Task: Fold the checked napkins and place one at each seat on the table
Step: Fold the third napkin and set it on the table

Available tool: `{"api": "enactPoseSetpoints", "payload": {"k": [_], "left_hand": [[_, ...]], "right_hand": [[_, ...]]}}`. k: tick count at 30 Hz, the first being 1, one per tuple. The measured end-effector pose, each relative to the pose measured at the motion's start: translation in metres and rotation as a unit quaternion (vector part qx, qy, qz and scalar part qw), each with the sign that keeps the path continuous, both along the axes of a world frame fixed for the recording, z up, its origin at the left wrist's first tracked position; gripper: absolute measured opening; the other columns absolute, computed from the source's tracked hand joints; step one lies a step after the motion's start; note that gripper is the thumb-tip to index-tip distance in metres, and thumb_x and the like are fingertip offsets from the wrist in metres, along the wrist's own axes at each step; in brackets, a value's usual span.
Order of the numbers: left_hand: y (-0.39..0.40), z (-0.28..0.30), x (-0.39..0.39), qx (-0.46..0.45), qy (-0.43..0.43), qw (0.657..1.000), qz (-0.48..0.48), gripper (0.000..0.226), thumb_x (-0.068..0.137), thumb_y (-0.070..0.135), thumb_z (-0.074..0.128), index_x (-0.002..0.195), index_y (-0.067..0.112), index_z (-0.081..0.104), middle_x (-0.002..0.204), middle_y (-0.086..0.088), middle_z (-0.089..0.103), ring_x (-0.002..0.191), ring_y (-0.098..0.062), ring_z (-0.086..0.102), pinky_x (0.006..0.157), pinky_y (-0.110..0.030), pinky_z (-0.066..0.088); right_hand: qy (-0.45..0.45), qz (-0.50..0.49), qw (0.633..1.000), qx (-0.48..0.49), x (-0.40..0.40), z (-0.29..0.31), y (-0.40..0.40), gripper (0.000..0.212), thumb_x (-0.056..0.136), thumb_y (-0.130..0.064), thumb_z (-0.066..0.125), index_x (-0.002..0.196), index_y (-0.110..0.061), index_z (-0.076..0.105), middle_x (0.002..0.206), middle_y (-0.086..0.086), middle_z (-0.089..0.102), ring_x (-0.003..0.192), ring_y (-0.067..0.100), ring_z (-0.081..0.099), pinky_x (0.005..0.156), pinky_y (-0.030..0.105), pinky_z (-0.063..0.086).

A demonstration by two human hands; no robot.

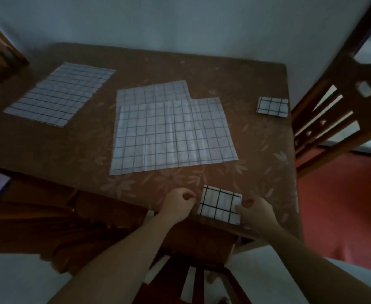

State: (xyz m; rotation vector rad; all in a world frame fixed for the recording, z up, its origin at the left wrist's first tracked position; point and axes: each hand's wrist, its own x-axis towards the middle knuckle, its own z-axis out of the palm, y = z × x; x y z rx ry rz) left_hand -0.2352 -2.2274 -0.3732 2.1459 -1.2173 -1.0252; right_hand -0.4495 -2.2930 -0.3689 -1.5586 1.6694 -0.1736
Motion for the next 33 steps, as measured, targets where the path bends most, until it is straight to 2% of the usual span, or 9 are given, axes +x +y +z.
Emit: {"api": "enactPoseSetpoints", "payload": {"k": [5,8,13,18,22,25,28,31,33], "left_hand": [[0.000,0.055,0.039,-0.017,-0.068,0.997,0.012,0.017,0.094,0.028,0.057,0.106,0.024,0.068,0.109,0.008,0.063,0.099,-0.009,0.057,0.077,-0.022,0.043],[-0.009,0.090,0.067,-0.041,-0.109,0.993,0.012,0.018,0.094,0.029,0.056,0.108,0.022,0.066,0.104,0.005,0.065,0.091,-0.010,0.058,0.075,-0.024,0.046],[-0.028,0.110,0.120,-0.045,-0.173,0.984,0.002,0.025,0.091,0.028,0.054,0.115,0.025,0.062,0.102,0.006,0.063,0.081,-0.011,0.062,0.073,-0.031,0.053],[-0.060,0.077,0.179,-0.012,-0.223,0.974,-0.038,0.042,0.090,0.035,0.054,0.131,0.026,0.051,0.124,-0.001,0.055,0.104,-0.020,0.055,0.088,-0.040,0.051],[-0.089,0.028,0.224,0.015,-0.246,0.964,-0.097,0.060,0.088,0.047,0.052,0.143,0.028,0.037,0.141,-0.003,0.045,0.125,-0.025,0.045,0.101,-0.048,0.042],[-0.102,-0.004,0.251,0.058,-0.261,0.947,-0.175,0.086,0.084,0.066,0.051,0.153,0.029,0.016,0.162,-0.004,0.013,0.149,-0.028,0.009,0.116,-0.056,0.019],[-0.107,-0.026,0.271,0.102,-0.258,0.935,-0.220,0.114,0.070,0.087,0.045,0.155,0.028,-0.005,0.163,-0.004,-0.016,0.149,-0.027,-0.016,0.117,-0.059,0.000],[-0.105,-0.039,0.280,0.087,-0.255,0.935,-0.232,0.118,0.066,0.092,0.040,0.154,0.026,-0.004,0.163,-0.003,-0.015,0.149,-0.027,-0.015,0.117,-0.060,-0.001],[-0.100,-0.044,0.281,0.033,-0.259,0.940,-0.219,0.106,0.071,0.088,0.040,0.154,0.029,0.009,0.164,-0.002,-0.003,0.150,-0.027,-0.005,0.117,-0.059,0.004]], "right_hand": [[-0.051,0.000,0.998,-0.036,0.002,0.043,-0.006,0.025,0.082,-0.047,0.062,0.083,-0.023,0.066,0.076,-0.003,0.072,0.069,0.014,0.070,0.067,0.042,0.061],[-0.041,0.080,0.992,-0.089,0.027,0.074,-0.026,0.021,0.087,-0.041,0.058,0.084,-0.023,0.068,0.075,-0.003,0.072,0.068,0.013,0.069,0.065,0.035,0.059],[0.023,0.170,0.970,-0.171,0.087,0.089,-0.056,0.046,0.087,-0.038,0.063,0.129,-0.024,0.052,0.119,-0.002,0.061,0.094,0.010,0.058,0.079,0.028,0.050],[0.062,0.199,0.966,-0.155,0.158,0.061,-0.080,0.056,0.087,-0.040,0.061,0.137,-0.023,0.044,0.139,0.001,0.049,0.114,0.019,0.056,0.090,0.035,0.050],[0.104,0.217,0.962,-0.126,0.208,0.017,-0.093,0.070,0.088,-0.047,0.059,0.146,-0.020,0.032,0.152,0.003,0.034,0.132,0.023,0.042,0.104,0.042,0.043],[0.174,0.235,0.946,-0.137,0.243,-0.012,-0.097,0.087,0.085,-0.063,0.053,0.152,-0.023,0.016,0.161,0.005,0.013,0.146,0.025,0.018,0.114,0.046,0.026],[0.213,0.227,0.941,-0.136,0.269,-0.037,-0.093,0.102,0.080,-0.078,0.041,0.154,-0.021,0.000,0.163,0.007,-0.008,0.150,0.025,-0.005,0.119,0.046,0.008],[0.238,0.209,0.936,-0.152,0.281,-0.050,-0.088,0.104,0.079,-0.082,0.033,0.154,-0.018,-0.003,0.162,0.007,-0.010,0.149,0.025,-0.010,0.119,0.047,0.000],[0.235,0.198,0.937,-0.168,0.284,-0.053,-0.084,0.098,0.083,-0.076,0.035,0.154,-0.017,0.003,0.163,0.006,-0.002,0.150,0.024,-0.004,0.119,0.046,0.004]]}}
